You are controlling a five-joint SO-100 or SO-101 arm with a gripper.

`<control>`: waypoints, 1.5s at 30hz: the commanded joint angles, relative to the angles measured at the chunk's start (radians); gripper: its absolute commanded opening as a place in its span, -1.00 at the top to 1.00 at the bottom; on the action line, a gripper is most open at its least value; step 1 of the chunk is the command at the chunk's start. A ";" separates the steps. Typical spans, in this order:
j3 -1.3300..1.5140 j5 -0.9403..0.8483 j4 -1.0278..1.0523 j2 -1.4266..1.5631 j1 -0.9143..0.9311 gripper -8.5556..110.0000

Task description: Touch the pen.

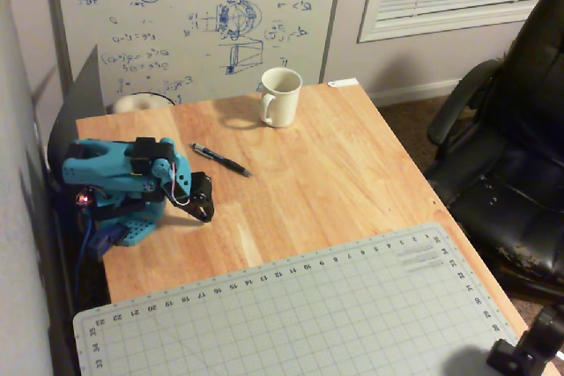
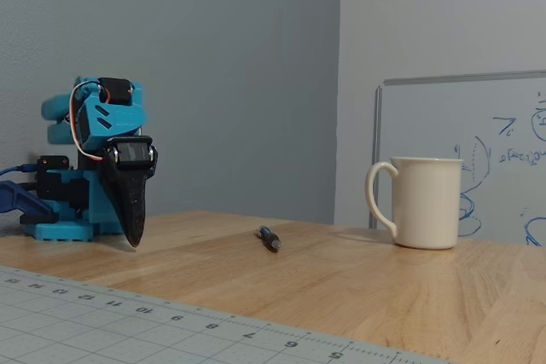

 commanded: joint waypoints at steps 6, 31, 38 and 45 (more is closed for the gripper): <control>-0.012 0.006 0.009 0.098 -0.002 0.85; -0.296 0.006 -0.041 -0.207 -0.150 0.85; -0.635 0.009 -0.112 -0.594 -0.407 0.85; -0.953 0.011 -0.107 -0.894 -0.604 0.85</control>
